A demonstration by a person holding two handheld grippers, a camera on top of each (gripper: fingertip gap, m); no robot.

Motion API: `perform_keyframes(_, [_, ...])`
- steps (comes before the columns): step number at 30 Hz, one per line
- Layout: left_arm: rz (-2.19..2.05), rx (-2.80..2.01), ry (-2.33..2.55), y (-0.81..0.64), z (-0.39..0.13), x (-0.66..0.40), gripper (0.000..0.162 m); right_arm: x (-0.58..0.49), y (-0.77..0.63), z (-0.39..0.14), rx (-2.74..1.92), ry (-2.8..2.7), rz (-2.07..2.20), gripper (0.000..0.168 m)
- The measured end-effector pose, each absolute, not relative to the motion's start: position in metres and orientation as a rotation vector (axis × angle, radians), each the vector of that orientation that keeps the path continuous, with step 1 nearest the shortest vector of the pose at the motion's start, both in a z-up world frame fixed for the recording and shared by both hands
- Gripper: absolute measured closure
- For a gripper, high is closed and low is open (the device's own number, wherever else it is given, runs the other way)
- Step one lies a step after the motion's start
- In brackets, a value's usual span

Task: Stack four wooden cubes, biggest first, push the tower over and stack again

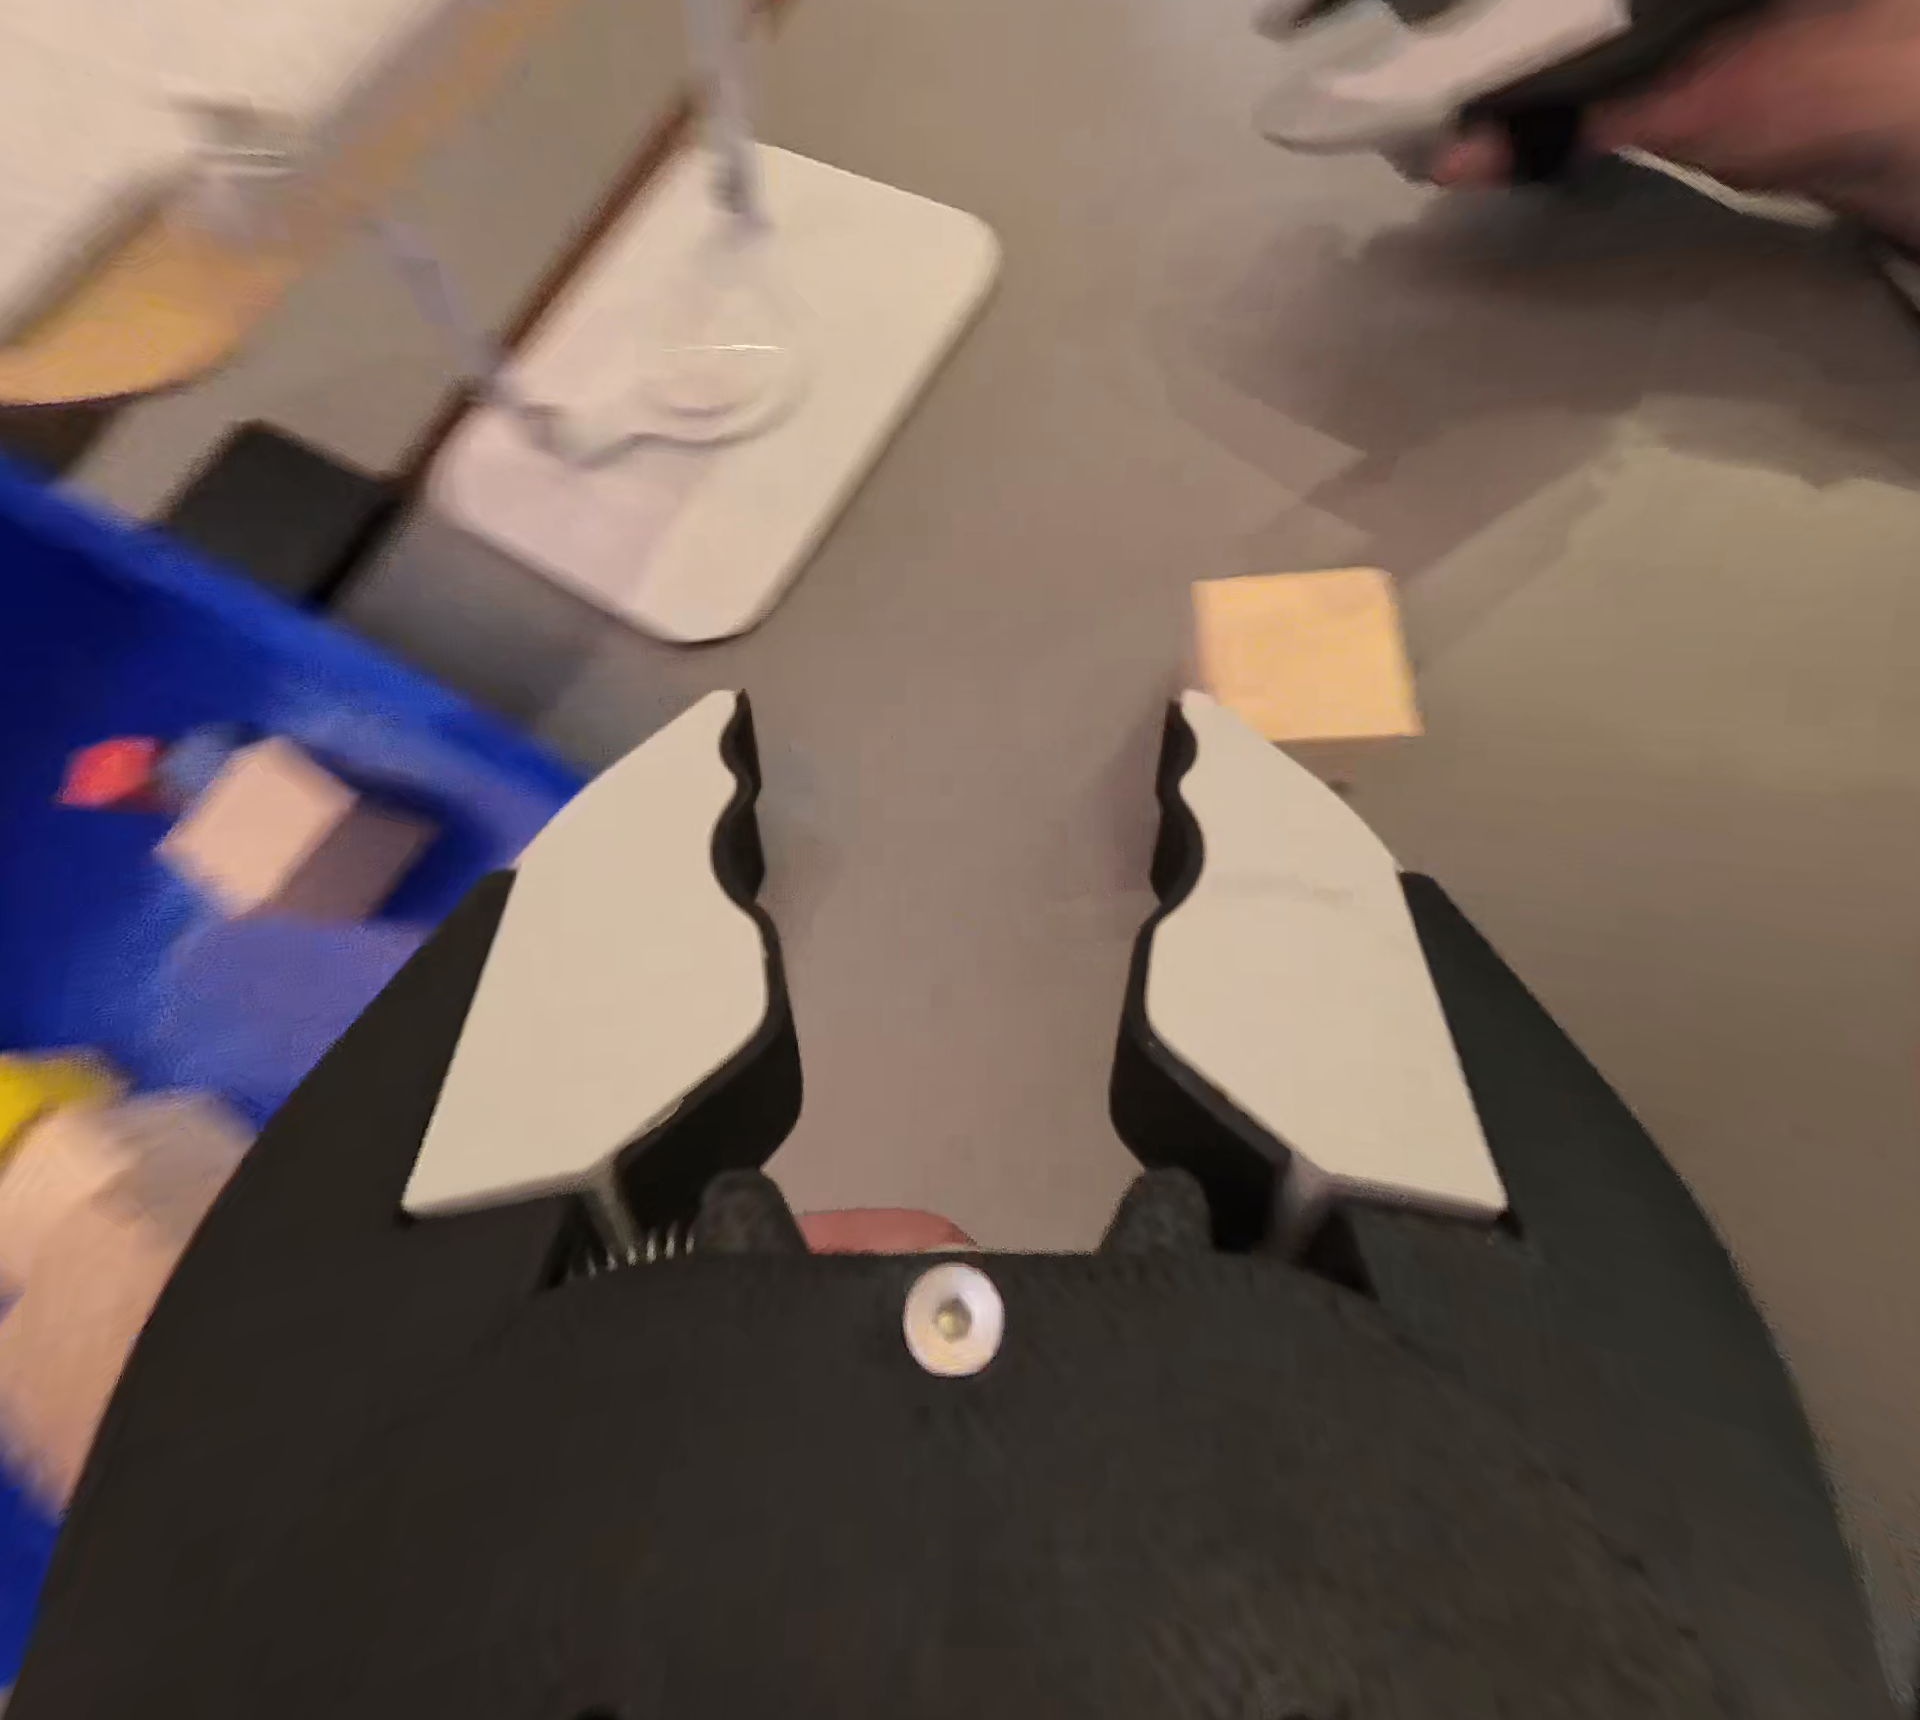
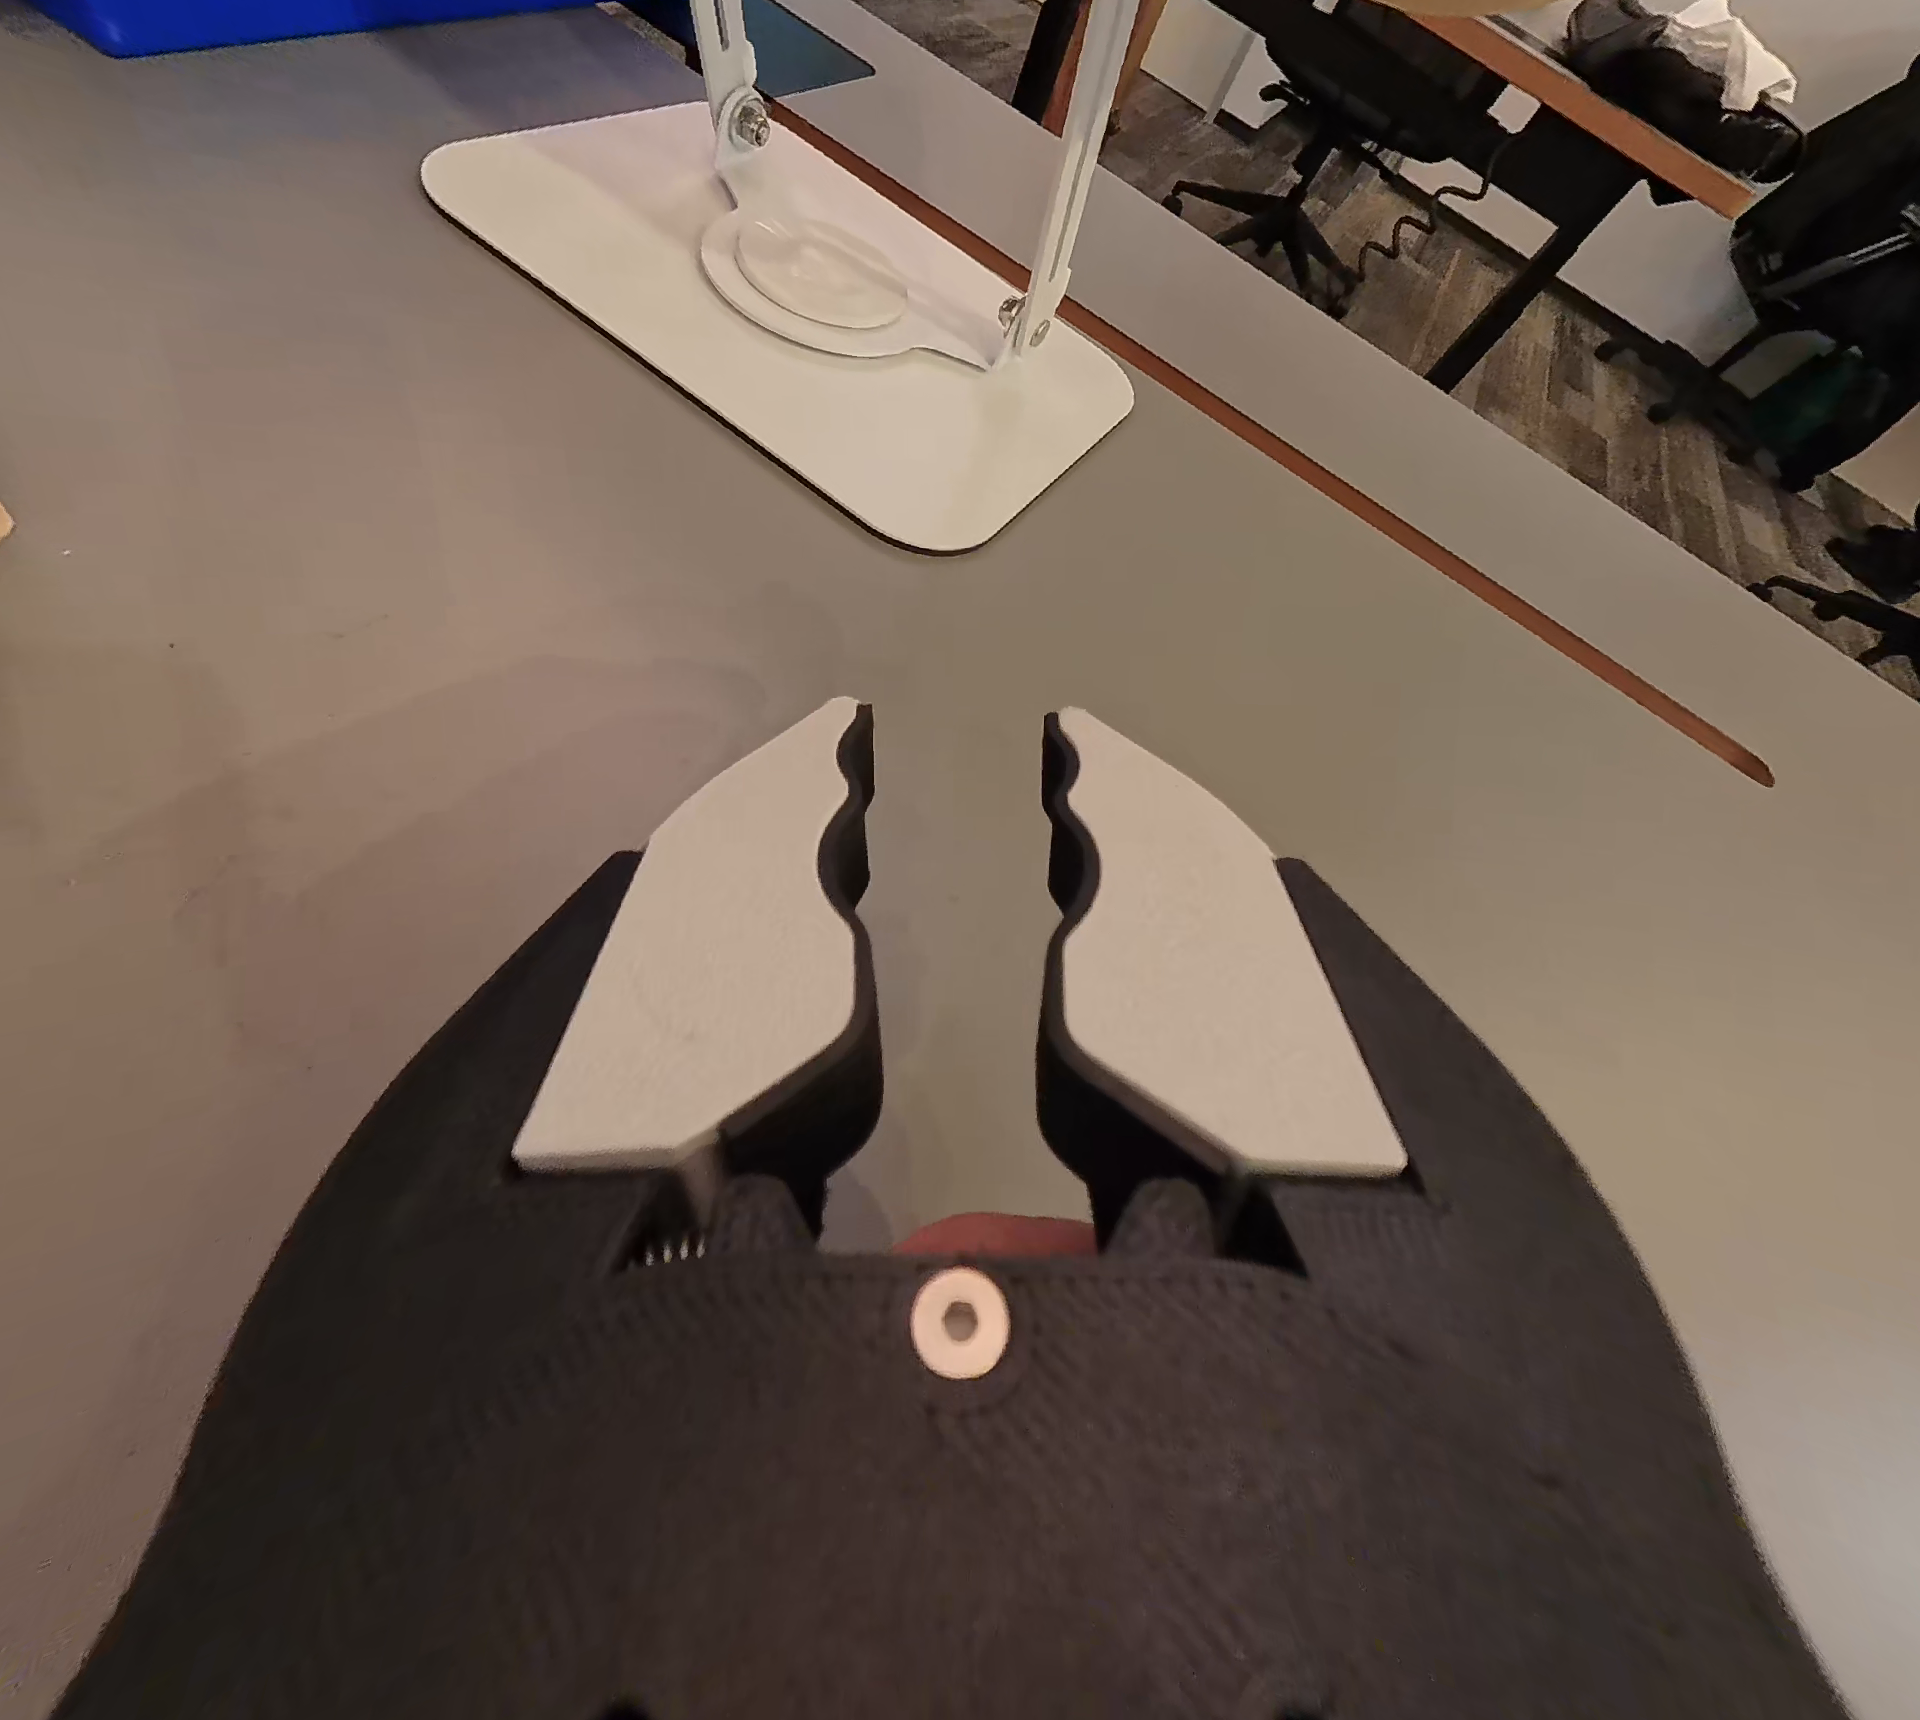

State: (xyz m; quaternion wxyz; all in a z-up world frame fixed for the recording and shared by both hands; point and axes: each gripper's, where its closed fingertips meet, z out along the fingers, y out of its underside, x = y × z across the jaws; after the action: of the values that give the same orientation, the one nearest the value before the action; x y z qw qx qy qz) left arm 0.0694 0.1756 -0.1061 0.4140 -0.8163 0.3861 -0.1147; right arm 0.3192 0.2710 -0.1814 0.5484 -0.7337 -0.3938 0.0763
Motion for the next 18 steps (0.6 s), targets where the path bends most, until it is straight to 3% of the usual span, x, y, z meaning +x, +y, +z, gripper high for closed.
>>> perform_keyframes(5, [-0.203, -2.058, 0.525, 0.244, -0.062, -0.036, 0.096, 0.319, 0.271, -0.182, -1.742, -0.929, 0.186, 0.137])
perform_keyframes(10, [-0.037, -2.297, 0.379, 0.295, -0.104, -0.078, 0.103, 0.320, 0.273, -0.183, -1.750, -0.926, 0.188, 0.137])
perform_keyframes(18, [0.008, -2.551, 0.274, 0.332, -0.168, -0.083, 0.084, 0.321, 0.273, -0.182, -1.753, -0.919, 0.192, 0.138])
